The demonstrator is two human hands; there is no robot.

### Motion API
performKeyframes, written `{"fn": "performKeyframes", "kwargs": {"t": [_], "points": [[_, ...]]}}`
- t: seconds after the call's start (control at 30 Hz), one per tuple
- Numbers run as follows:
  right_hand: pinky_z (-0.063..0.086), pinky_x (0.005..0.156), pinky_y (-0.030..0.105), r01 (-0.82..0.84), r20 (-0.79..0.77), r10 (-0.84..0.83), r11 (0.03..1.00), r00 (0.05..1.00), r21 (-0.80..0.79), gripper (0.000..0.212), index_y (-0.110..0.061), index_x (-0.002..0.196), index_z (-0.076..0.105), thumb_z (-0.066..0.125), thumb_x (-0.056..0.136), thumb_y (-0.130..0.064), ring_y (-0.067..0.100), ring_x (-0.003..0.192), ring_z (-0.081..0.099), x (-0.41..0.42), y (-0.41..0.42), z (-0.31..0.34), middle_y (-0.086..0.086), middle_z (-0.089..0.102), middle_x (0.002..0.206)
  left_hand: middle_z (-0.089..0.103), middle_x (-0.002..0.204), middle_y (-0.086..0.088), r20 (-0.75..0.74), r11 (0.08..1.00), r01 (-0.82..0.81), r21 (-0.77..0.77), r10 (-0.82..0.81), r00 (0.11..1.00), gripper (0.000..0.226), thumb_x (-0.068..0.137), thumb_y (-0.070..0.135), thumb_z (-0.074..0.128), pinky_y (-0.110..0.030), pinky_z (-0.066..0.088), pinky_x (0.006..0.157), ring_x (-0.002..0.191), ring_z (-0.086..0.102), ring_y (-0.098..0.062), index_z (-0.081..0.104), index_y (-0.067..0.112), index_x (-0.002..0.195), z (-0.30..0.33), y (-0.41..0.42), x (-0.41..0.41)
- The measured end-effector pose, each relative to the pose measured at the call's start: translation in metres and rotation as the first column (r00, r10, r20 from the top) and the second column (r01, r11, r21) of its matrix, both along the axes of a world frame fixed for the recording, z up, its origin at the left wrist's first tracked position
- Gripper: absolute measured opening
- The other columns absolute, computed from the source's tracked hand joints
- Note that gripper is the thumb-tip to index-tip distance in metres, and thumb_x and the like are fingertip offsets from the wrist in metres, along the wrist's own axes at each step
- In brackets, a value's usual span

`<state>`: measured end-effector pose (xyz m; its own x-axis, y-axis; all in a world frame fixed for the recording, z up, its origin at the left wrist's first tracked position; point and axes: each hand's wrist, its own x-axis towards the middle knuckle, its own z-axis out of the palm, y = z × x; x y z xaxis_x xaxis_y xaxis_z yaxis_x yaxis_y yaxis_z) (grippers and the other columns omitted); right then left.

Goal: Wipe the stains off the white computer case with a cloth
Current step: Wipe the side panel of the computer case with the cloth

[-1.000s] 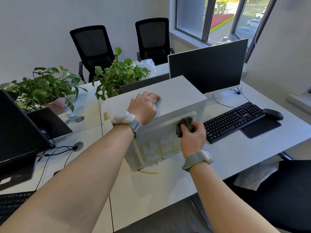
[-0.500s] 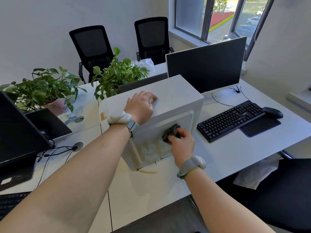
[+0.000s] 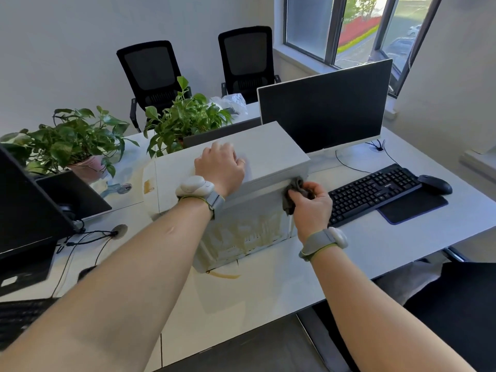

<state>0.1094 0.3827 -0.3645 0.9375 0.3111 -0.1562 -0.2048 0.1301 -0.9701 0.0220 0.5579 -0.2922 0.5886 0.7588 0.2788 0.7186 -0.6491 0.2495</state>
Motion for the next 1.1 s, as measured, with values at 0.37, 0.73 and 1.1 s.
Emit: {"fn": "performKeyframes", "kwargs": {"t": [0.37, 0.73, 1.1], "points": [[0.057, 0.07, 0.016, -0.056, 0.124, 0.065, 0.996, 0.99, -0.073, 0.018, -0.022, 0.102, 0.075, 0.077, 0.086, -0.014, 0.011, 0.088, 0.067, 0.021, -0.015, -0.017, 0.0, 0.062, 0.109, 0.048, 0.135, -0.005, -0.139, 0.999, 0.039, -0.007, -0.04, 0.99, 0.041, 0.101, 0.05, 0.04, -0.047, 0.036, 0.105, 0.126, 0.043, -0.032, 0.055, 0.041, 0.138, -0.005, 0.003, 0.001], [0.06, 0.084, 0.049, -0.235, -0.478, 0.039, 0.903, 0.877, -0.359, 0.019, -0.016, 0.107, 0.066, 0.066, 0.093, -0.005, 0.033, 0.096, 0.066, 0.053, -0.026, -0.094, 0.013, 0.068, 0.103, 0.047, 0.133, -0.002, -0.108, 0.998, 0.017, -0.056, -0.023, 0.994, 0.038, 0.1, 0.052, 0.042, -0.047, 0.033, 0.107, 0.126, 0.042, -0.03, 0.058, 0.046, 0.134, -0.002, 0.0, 0.002], [0.064, 0.076, 0.043, -0.126, -0.451, 0.151, 0.988, 0.88, 0.086, 0.023, -0.004, 0.106, 0.072, 0.068, 0.087, 0.007, 0.027, 0.086, 0.075, 0.062, -0.024, -0.052, 0.015, 0.075, 0.097, 0.047, 0.133, -0.001, -0.107, 0.998, 0.014, -0.06, -0.02, 0.994, 0.039, 0.101, 0.052, 0.04, -0.047, 0.034, 0.107, 0.126, 0.042, -0.028, 0.058, 0.046, 0.135, -0.002, -0.001, 0.002]]}}
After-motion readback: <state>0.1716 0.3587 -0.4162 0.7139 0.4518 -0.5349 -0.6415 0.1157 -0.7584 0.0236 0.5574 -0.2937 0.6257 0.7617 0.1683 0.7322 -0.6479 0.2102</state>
